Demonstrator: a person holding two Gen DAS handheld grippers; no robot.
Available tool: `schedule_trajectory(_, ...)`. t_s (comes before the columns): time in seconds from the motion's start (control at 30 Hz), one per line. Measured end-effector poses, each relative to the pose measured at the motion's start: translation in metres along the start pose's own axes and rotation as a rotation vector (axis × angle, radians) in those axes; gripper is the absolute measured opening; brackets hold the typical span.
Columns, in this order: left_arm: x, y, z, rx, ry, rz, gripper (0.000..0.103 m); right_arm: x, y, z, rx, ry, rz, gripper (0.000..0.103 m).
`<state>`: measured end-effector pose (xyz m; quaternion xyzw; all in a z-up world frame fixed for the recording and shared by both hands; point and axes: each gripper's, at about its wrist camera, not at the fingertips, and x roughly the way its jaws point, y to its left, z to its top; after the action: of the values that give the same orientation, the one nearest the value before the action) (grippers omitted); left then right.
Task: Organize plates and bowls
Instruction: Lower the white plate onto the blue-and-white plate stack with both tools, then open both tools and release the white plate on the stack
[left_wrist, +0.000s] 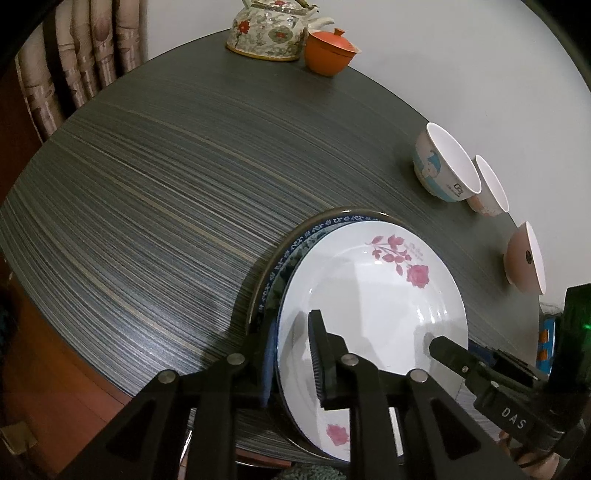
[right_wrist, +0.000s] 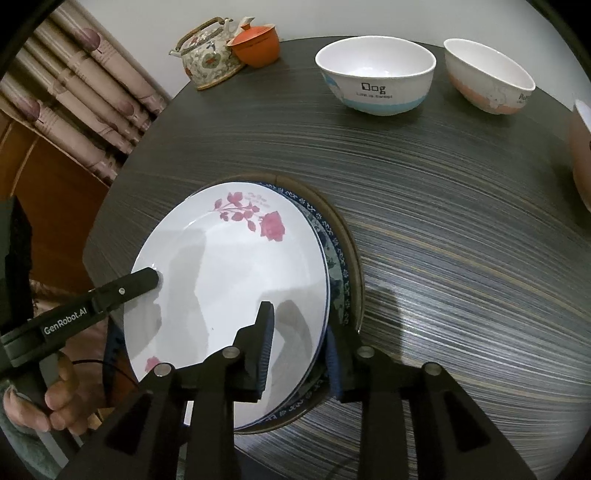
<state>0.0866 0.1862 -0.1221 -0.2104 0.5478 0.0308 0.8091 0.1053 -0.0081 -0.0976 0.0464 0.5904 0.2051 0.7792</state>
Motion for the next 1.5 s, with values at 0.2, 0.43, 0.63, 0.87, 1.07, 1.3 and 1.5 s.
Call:
schedule_trajectory(0.2, -0.003, -0.002, -0.002, 0.001, -0.004, -0.003, 0.026, 0.001, 0.009, 0.002, -0.018, 0.026, -0.022, 0.039)
schedule_trajectory(0.43, -0.005, -0.007, -0.006, 0.03, -0.017, 0.015, 0.032, 0.002, 0.02, 0.008, -0.039, 0.056, -0.075, 0.045)
schedule_trajectory(0.63, -0.021, -0.016, -0.007, 0.079, -0.119, 0.05, 0.039, -0.002, 0.022, 0.009, -0.014, 0.046, -0.083, 0.046)
schedule_trajectory(0.87, -0.031, -0.027, -0.01, 0.145, -0.213, 0.148, 0.04, -0.019, 0.021, 0.005, 0.011, -0.029, -0.096, 0.05)
schedule_trajectory(1.07, -0.035, -0.029, -0.014, 0.153, -0.241, 0.172, 0.043, -0.043, 0.014, -0.005, 0.016, -0.113, -0.134, 0.057)
schedule_trajectory(1.3, -0.035, -0.034, -0.013, 0.14, -0.232, 0.208, 0.047, -0.067, -0.021, -0.017, 0.08, -0.16, -0.141, 0.058)
schedule_trajectory(1.5, -0.045, -0.059, -0.015, 0.143, -0.217, 0.202, 0.053, -0.083, -0.069, -0.03, 0.184, -0.17, -0.127, 0.058)
